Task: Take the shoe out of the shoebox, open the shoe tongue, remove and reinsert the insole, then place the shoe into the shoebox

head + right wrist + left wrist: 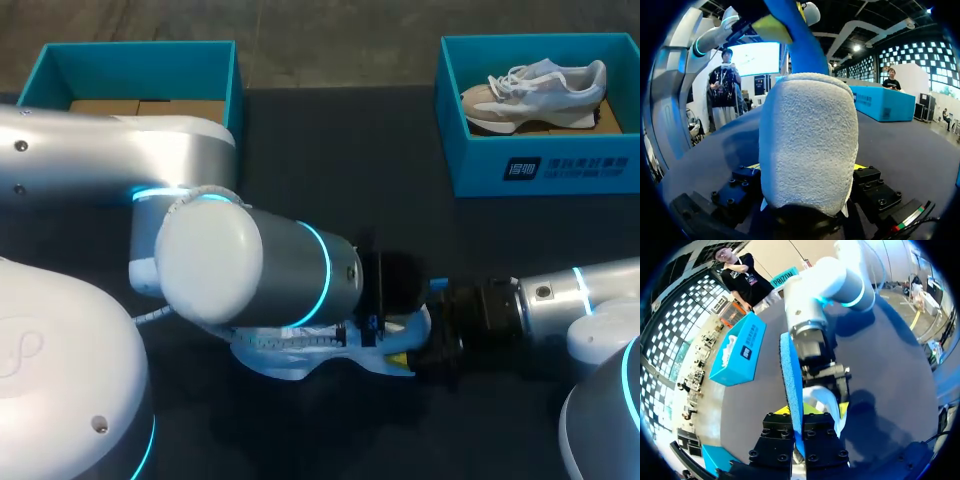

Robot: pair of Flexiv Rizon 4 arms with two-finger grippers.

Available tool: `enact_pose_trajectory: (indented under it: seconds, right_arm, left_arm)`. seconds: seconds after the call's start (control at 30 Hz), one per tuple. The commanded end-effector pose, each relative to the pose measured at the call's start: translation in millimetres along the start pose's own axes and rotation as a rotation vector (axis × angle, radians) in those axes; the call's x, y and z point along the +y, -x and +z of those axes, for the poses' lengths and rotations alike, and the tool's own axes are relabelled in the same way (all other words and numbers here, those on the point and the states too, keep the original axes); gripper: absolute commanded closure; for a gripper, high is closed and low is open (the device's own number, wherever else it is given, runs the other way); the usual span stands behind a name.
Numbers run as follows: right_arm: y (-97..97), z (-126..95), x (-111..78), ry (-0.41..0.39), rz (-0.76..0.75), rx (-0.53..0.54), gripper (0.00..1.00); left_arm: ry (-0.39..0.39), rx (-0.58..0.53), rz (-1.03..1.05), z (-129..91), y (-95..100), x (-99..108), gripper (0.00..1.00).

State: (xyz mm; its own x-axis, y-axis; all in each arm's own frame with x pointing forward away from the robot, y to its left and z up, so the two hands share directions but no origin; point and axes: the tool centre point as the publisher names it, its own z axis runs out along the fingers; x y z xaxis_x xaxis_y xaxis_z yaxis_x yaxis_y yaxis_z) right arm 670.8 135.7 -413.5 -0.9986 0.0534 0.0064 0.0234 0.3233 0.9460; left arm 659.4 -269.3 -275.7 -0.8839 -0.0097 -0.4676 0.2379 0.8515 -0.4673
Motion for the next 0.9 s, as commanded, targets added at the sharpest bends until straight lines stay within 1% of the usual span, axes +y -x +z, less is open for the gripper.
enact_pose_trajectory:
  seconds: [0.03,0.1,0.23,0.5,0.67,0.9]
  right_arm:
    - [-0.9,0.1,-0.5,-0.004,0.001,-0.001,1.00]
    - [-0.9,0.1,-0.5,-0.004,0.001,-0.001,1.00]
    - [-0.9,0.1,-0.5,-0.004,0.001,-0.001,1.00]
    - [-0.9,0.1,-0.5,-0.004,0.001,-0.001,1.00]
    - [-0.9,0.1,-0.5,-0.004,0.001,-0.001,1.00]
    - [-0.9,0.1,-0.5,-0.004,0.001,-0.001,1.00]
  left_arm:
    - [-0.024,0.047,-0.012,-10.7,10.1,-9.2,1.00]
    - [-0.048,0.093,-0.035,-14.0,14.6,-17.0,1.00]
    - [-0.078,0.150,-0.077,-20.0,21.4,-31.1,1.00]
    - [-0.101,0.211,-0.170,-29.3,35.9,-57.4,1.00]
    - [-0.143,0.289,-0.237,-39.7,51.5,-64.4,1.00]
    - [-0.195,0.384,-0.337,-60.6,68.5,-70.3,1.00]
